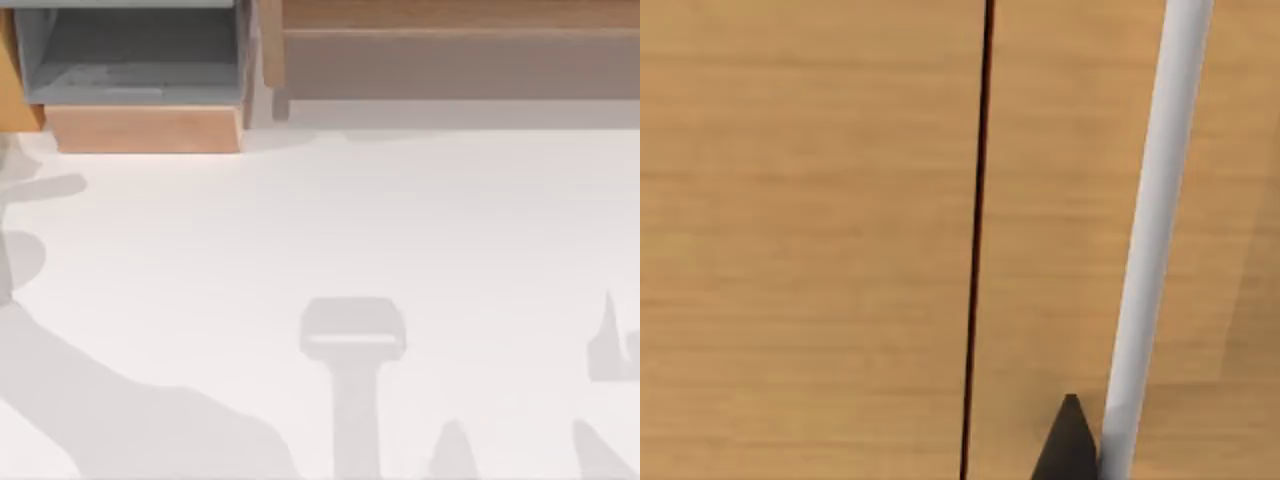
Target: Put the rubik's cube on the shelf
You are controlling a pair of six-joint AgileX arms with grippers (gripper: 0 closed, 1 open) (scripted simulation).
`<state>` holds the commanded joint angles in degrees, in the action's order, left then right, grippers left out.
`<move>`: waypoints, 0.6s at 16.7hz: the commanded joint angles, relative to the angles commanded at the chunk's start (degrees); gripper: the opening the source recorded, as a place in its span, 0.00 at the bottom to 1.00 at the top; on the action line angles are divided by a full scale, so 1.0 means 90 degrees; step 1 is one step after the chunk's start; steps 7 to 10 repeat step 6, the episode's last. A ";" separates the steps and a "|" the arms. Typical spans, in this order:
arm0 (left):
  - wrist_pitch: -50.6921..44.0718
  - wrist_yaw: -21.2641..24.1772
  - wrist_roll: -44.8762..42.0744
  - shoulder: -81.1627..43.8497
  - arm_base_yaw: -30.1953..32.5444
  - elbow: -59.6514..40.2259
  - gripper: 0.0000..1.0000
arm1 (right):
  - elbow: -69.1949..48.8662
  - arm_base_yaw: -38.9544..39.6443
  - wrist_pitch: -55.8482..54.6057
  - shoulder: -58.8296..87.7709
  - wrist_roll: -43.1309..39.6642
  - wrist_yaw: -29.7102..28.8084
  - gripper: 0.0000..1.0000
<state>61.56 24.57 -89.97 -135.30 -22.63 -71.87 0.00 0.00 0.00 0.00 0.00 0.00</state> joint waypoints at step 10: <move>0.0000 0.0000 0.0000 0.0000 0.0000 0.0000 1.00 | 0.0000 0.0000 0.0000 0.0000 0.0000 0.0000 1.00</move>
